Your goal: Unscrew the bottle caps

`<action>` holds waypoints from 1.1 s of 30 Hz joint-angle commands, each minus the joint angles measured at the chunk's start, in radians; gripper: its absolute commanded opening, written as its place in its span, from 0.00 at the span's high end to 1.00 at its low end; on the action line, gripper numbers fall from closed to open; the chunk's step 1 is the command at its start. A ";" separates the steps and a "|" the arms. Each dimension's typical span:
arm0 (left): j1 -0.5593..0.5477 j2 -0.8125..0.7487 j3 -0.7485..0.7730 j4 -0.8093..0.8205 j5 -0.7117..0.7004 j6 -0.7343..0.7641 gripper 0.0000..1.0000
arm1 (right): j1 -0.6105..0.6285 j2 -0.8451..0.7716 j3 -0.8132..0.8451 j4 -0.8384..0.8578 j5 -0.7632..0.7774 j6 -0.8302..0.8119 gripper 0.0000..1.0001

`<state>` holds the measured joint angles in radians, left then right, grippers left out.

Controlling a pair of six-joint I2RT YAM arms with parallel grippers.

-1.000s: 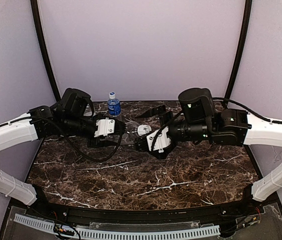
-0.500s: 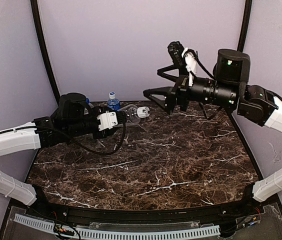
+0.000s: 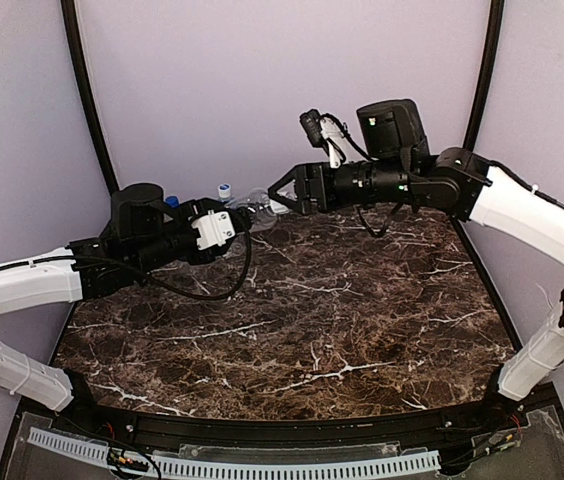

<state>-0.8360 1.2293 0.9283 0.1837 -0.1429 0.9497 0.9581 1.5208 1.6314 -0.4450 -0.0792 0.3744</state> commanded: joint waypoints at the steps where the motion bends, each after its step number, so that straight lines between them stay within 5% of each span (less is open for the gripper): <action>1: -0.006 -0.025 -0.008 0.034 -0.020 0.011 0.79 | 0.008 -0.001 0.045 -0.034 -0.037 0.006 0.30; 11: -0.006 -0.001 0.011 0.046 -0.020 0.030 0.79 | 0.013 0.029 0.056 -0.080 -0.070 -0.009 0.39; 16: -0.005 0.005 0.016 0.044 -0.021 0.031 0.79 | 0.013 0.036 0.066 -0.085 -0.064 -0.025 0.61; 21: -0.006 0.006 0.019 0.045 -0.024 0.033 0.79 | 0.013 0.045 0.077 -0.091 -0.083 -0.029 0.62; 27: -0.006 0.008 0.022 0.050 -0.021 0.038 0.79 | 0.012 0.057 0.083 -0.106 -0.111 -0.033 0.74; 31: -0.006 0.007 0.022 0.055 -0.025 0.039 0.79 | 0.013 0.067 0.097 -0.128 -0.118 -0.032 0.55; 33: -0.006 0.007 0.021 0.056 -0.025 0.041 0.79 | 0.013 0.066 0.096 -0.131 -0.109 -0.031 0.54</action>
<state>-0.8360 1.2396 0.9287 0.1978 -0.1608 0.9867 0.9623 1.5719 1.7023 -0.5583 -0.1719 0.3435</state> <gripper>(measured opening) 0.511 0.447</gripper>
